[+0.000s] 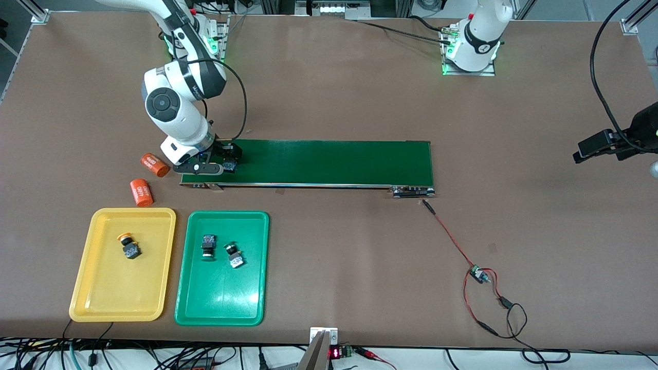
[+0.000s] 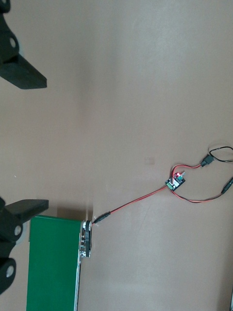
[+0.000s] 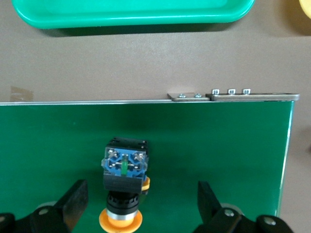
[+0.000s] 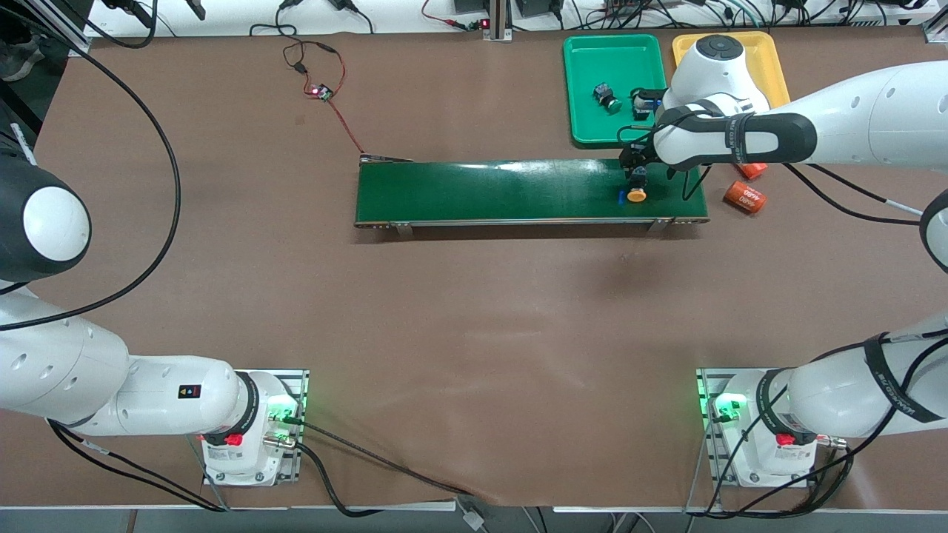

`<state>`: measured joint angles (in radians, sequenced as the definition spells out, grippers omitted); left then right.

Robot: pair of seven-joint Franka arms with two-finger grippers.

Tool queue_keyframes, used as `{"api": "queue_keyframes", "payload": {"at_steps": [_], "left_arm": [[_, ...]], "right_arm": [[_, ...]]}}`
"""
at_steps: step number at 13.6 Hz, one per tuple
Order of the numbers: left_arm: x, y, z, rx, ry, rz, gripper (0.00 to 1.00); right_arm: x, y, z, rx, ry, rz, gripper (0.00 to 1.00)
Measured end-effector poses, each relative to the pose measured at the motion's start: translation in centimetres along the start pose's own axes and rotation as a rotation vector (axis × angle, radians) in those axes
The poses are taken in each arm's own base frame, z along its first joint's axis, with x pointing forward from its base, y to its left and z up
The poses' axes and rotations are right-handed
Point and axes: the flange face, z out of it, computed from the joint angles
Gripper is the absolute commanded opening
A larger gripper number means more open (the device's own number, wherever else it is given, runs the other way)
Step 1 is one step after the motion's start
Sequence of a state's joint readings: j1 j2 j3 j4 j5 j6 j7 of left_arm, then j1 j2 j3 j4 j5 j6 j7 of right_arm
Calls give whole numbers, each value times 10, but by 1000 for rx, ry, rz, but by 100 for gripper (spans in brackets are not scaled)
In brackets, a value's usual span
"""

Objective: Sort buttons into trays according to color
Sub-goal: 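Grasp the orange-capped button on the belt with the right gripper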

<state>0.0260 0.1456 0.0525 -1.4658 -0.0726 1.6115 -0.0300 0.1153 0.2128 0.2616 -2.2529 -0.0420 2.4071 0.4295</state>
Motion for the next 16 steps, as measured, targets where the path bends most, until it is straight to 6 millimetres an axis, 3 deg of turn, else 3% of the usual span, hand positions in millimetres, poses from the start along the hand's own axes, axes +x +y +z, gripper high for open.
{"api": "queue_keyframes", "payload": {"at_steps": [3, 7, 12, 16], "left_arm": [[1, -1, 3, 0, -4, -1, 100], [2, -1, 3, 0, -5, -2, 100], [2, -4, 3, 0, -5, -7, 100], [2, -5, 3, 0, -5, -8, 100]], "right_arm": [[0, 0, 4, -3, 0, -10, 94], [2, 1, 16, -2, -4, -23, 71], [6, 6, 23, 6, 4, -14, 13], [11, 13, 21, 8, 9, 2, 8]]}}
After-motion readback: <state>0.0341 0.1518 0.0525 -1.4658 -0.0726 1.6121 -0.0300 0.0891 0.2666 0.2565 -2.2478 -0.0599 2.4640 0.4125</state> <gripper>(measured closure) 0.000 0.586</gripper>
